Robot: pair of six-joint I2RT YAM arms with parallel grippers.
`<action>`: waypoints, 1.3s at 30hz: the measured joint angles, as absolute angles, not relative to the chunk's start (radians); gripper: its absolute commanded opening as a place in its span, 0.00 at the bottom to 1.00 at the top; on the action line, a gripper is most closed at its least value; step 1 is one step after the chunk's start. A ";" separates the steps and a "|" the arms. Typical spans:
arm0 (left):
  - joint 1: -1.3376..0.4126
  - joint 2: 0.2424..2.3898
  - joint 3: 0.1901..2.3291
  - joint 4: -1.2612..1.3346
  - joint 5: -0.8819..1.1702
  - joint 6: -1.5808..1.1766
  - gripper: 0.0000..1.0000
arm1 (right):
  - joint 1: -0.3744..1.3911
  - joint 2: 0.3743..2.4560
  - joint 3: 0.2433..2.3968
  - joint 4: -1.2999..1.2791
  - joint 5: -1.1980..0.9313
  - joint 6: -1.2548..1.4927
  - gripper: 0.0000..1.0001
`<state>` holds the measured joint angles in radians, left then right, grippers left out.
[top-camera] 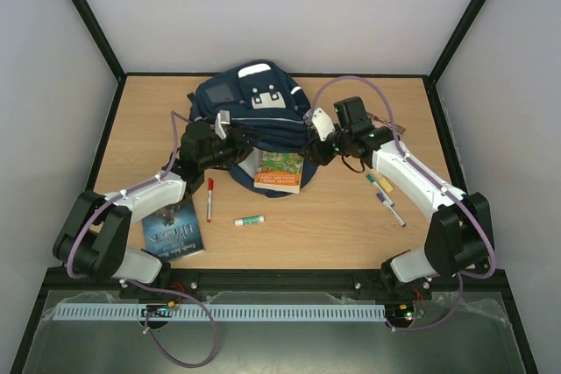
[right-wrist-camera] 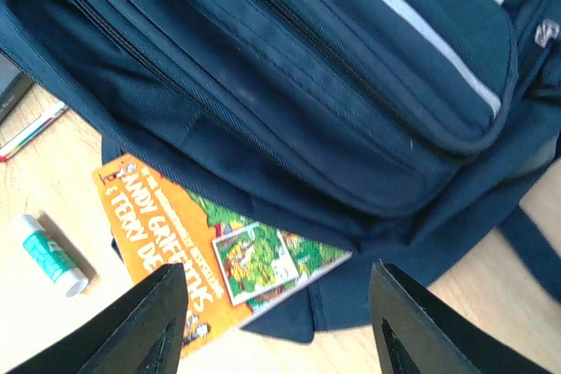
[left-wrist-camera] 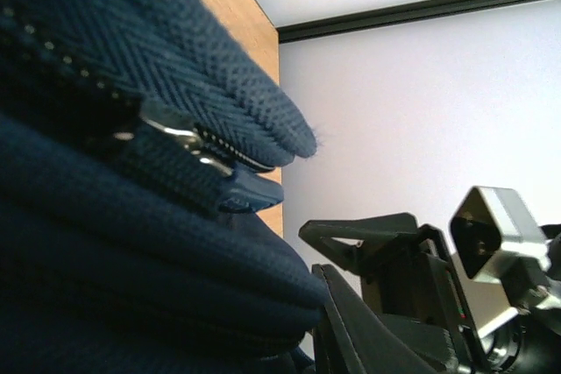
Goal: Pack the student bag
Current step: Place the book in the student bag.
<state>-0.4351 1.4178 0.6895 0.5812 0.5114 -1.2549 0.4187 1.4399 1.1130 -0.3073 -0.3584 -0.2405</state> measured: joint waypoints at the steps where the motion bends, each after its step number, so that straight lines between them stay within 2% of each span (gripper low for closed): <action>1: -0.434 1.418 0.697 0.572 0.515 -1.248 0.20 | 0.433 1.448 1.130 -0.307 -0.351 -0.264 0.55; 7: -0.431 1.418 0.727 0.523 0.528 -1.213 0.20 | 0.489 1.499 1.206 -0.313 -0.368 -0.391 0.54; 13: -0.431 1.418 0.729 0.490 0.538 -1.187 0.20 | 0.522 1.538 1.220 -0.340 -0.404 -0.498 0.60; 17: -0.430 1.417 0.740 0.474 0.550 -1.169 0.19 | 0.538 1.545 1.220 -0.336 -0.394 -0.542 0.49; 25: -0.425 1.417 0.756 0.433 0.562 -1.135 0.19 | 0.551 1.585 1.213 -0.311 -0.369 -0.597 0.43; 30: -0.424 1.417 0.756 0.431 0.573 -1.127 0.19 | 0.568 1.601 1.202 -0.281 -0.316 -0.627 0.30; 33: -0.424 1.417 0.757 0.425 0.576 -1.124 0.19 | 0.570 1.618 1.195 -0.240 -0.276 -0.626 0.05; 35: -0.424 1.417 0.759 0.417 0.576 -1.122 0.24 | 0.571 1.621 1.192 -0.220 -0.258 -0.625 0.01; 37: -0.420 1.417 0.768 0.401 0.577 -1.110 0.43 | 0.571 1.621 1.192 -0.205 -0.244 -0.614 0.01; 38: -0.420 1.417 0.774 0.391 0.577 -1.098 0.56 | 0.571 1.619 1.191 -0.200 -0.239 -0.612 0.01; 39: -0.420 1.417 0.785 0.373 0.577 -1.093 0.62 | 0.571 1.617 1.191 -0.200 -0.235 -0.612 0.01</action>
<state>-0.4198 1.4170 0.7845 0.3729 0.5766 -1.0927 0.5709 1.6165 1.1908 -0.1997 -0.2352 -0.6117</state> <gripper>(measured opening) 0.394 0.024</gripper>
